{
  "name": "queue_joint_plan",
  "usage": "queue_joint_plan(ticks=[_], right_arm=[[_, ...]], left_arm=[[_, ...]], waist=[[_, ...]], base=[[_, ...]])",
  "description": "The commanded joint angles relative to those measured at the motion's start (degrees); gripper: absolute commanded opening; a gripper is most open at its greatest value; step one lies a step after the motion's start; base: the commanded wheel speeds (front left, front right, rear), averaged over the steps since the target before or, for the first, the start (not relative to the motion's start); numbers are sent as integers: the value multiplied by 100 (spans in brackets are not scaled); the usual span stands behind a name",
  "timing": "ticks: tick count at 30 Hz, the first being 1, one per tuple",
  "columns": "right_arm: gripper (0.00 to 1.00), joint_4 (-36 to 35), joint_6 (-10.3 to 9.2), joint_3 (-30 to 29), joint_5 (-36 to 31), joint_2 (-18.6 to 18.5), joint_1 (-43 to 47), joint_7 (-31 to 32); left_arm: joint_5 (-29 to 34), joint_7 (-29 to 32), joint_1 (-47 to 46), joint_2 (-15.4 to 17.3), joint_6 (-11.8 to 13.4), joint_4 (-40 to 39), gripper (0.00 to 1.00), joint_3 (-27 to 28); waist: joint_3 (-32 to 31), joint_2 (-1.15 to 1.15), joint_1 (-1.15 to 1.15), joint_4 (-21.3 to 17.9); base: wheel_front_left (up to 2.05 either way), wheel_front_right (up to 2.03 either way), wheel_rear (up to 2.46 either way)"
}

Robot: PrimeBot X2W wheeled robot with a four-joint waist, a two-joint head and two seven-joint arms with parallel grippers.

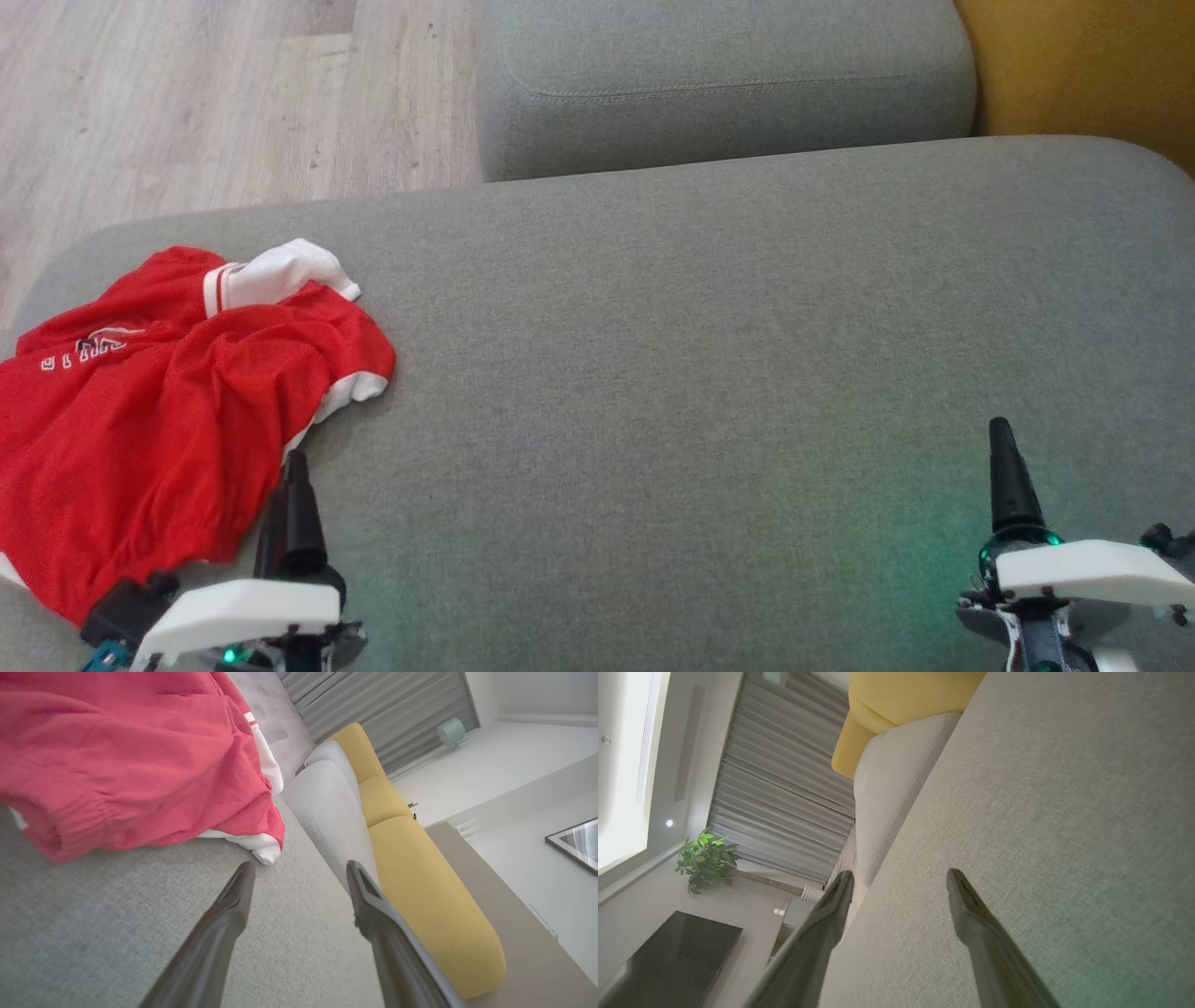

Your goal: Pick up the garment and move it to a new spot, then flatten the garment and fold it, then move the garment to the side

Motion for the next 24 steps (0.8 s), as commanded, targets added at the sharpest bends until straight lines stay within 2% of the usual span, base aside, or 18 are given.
queue_joint_plan(ticks=[1,24], right_arm=[[100,-239,32,75,-159,-45,-246,-64],[100,-362,51,635,-1991,-69,-417,-453]], left_arm=[[174,-63,-277,48,8,-244,100,15],[1985,-450,-383,62,155,-477,100,-323]], waist=[[1,0,0,1],[45,0,0,-48]], base=[[0,0,0],[0,0,0]])
